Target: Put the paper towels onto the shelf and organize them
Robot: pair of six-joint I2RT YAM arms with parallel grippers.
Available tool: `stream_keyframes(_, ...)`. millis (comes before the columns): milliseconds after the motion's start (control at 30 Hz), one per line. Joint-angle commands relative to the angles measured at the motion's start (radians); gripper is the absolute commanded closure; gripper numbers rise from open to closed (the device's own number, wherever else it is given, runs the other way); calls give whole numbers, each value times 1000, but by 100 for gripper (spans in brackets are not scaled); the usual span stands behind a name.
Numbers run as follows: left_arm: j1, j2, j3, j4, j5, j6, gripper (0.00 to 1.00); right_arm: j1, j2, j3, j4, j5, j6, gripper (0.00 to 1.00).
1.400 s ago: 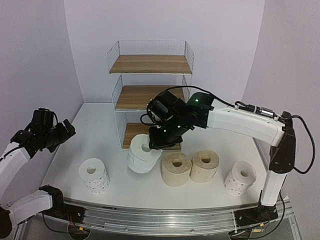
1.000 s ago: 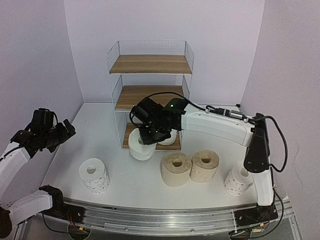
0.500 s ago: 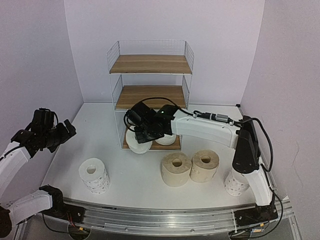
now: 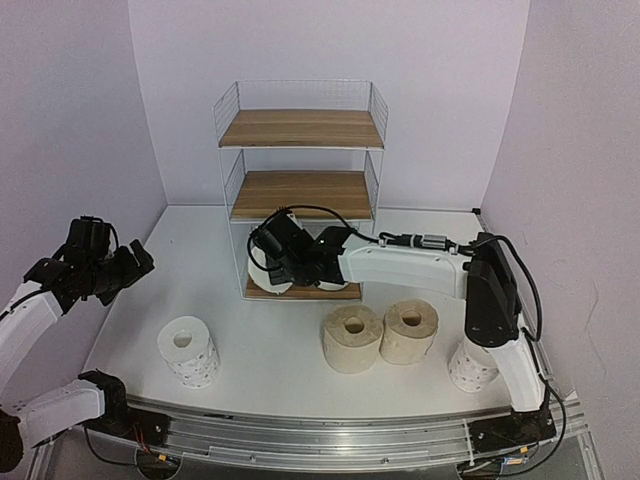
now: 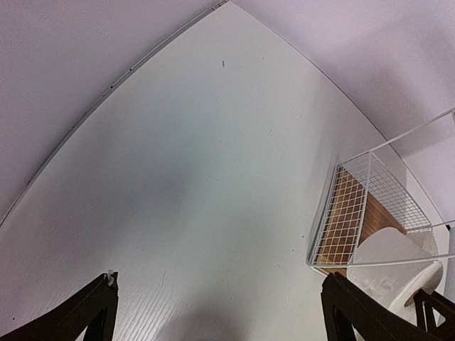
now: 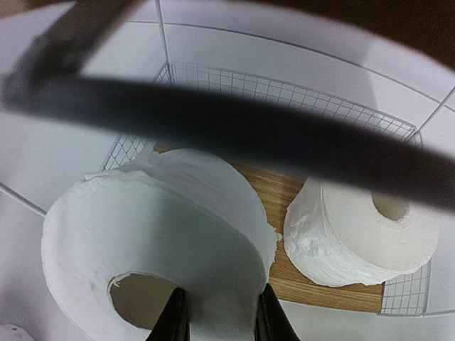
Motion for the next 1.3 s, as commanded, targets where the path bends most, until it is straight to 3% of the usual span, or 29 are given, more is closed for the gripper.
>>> stream_keyframes(0,0,1,7,17,8,5,0,-10,-17,-43,107,39,0,79)
stream_keyframes(900,0,1,6,16,-2,-1,0,2,-22,-191,304,135,-51,68)
stream_keyframes(1067,0,1,6,13,-3,-2,0,2,-16,-187,308,138,-54,56)
stream_keyframes(1267,-1,2,9,13,-1,0,1,2,-26,-174,310,142,-65,50)
